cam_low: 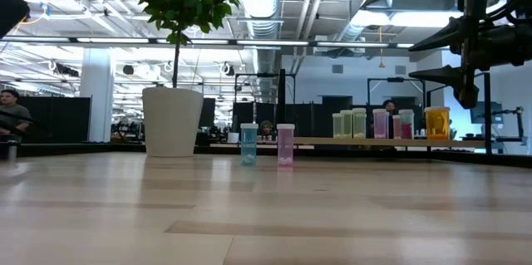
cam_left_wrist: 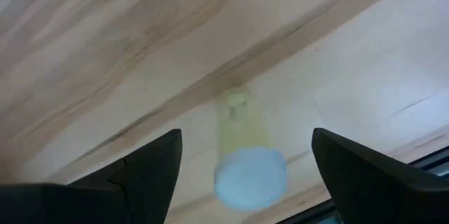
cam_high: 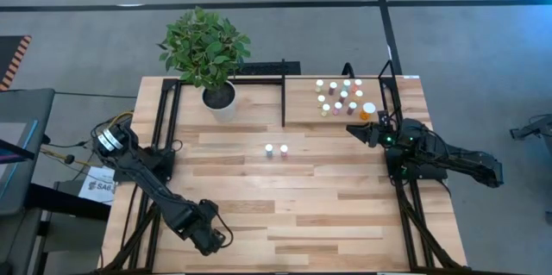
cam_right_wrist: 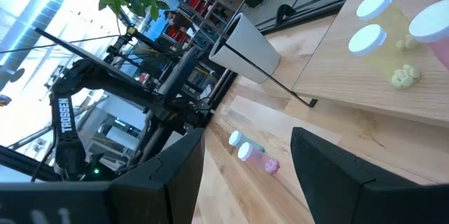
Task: Pick and place medicine bottles onto shelf by color
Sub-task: Move the yellow pill bottle to the center of the table
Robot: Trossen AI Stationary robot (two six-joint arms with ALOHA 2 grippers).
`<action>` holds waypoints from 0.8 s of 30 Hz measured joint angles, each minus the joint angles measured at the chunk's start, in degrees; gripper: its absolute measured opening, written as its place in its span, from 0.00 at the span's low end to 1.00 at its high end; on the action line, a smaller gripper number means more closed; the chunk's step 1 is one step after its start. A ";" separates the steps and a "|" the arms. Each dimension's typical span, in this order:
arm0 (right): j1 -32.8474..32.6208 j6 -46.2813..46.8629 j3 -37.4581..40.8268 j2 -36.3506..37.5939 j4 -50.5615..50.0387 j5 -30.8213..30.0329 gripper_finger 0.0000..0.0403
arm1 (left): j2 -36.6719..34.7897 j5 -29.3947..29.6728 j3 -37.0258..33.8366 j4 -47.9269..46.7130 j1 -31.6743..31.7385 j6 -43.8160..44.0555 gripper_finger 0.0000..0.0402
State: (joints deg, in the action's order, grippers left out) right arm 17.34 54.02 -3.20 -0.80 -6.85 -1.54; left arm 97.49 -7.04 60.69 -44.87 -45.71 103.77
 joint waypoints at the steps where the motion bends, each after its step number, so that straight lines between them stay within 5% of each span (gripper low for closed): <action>1: -0.02 0.00 -0.01 0.00 0.00 0.00 0.58 | 0.00 0.03 0.00 0.03 0.02 0.00 0.76; 7: -0.02 0.00 -0.02 0.02 0.00 0.00 0.58 | -0.01 -1.47 0.00 -0.43 -0.04 -0.15 0.72; 19: -0.02 0.00 0.00 0.02 0.00 0.00 0.58 | -0.05 -0.79 0.00 1.19 -0.07 -1.09 0.25; 24: 0.00 0.00 0.00 0.02 0.00 0.00 0.58 | -0.09 -0.69 0.00 1.17 -0.07 -1.09 0.19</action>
State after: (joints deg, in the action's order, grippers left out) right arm 17.34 54.02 -3.20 -0.78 -6.85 -1.54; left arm 97.41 -7.74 60.69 -43.70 -45.78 102.67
